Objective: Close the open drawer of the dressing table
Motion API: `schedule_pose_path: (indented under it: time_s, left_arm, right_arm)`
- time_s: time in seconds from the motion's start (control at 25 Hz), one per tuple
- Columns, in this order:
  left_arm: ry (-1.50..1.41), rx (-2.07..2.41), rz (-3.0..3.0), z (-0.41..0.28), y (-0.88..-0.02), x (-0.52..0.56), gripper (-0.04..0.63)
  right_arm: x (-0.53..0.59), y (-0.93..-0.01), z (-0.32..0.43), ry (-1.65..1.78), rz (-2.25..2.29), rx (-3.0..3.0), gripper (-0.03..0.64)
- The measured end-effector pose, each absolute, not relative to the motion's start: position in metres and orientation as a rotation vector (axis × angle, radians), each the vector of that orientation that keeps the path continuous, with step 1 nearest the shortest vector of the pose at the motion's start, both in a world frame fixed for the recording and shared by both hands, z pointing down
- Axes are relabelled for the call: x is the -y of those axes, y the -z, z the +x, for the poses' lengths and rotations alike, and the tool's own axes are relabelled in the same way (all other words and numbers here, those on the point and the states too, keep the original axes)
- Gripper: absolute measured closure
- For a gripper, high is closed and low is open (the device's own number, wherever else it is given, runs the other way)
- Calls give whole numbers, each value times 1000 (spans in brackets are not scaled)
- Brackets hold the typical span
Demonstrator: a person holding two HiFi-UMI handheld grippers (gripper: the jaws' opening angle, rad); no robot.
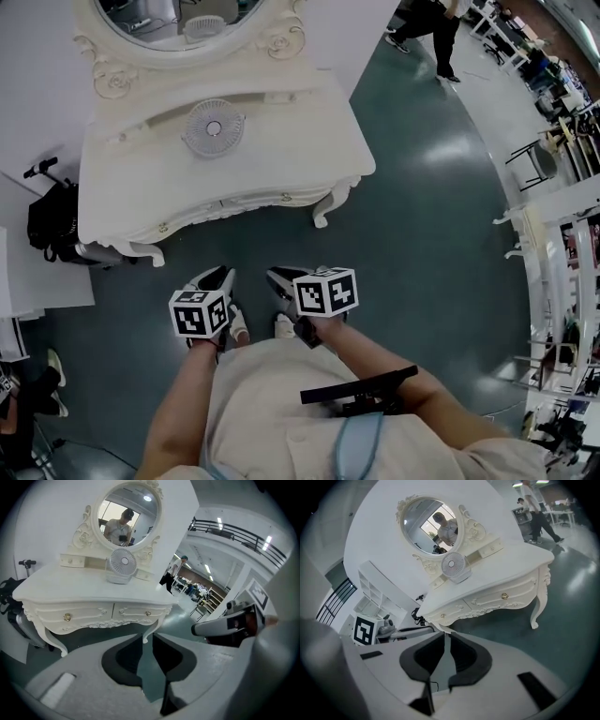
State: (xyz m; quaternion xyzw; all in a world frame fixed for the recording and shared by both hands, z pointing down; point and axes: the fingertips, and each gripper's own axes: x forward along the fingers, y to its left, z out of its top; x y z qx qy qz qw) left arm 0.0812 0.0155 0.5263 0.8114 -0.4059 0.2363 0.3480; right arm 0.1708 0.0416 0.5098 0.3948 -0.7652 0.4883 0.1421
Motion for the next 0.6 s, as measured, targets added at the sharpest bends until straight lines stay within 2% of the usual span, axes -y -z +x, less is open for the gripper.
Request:
schedule_pose_path:
  time_s: [0.2, 0.6]
  left_arm:
    - [-605, 1013, 2123, 103, -516, -28, 582]
    - [-559, 945, 2116, 133, -509, -49, 586]
  right_arm:
    - [-50, -509, 181, -1426, 1138, 2210, 566]
    - [-57, -506, 199, -1445, 1152, 2213, 572]
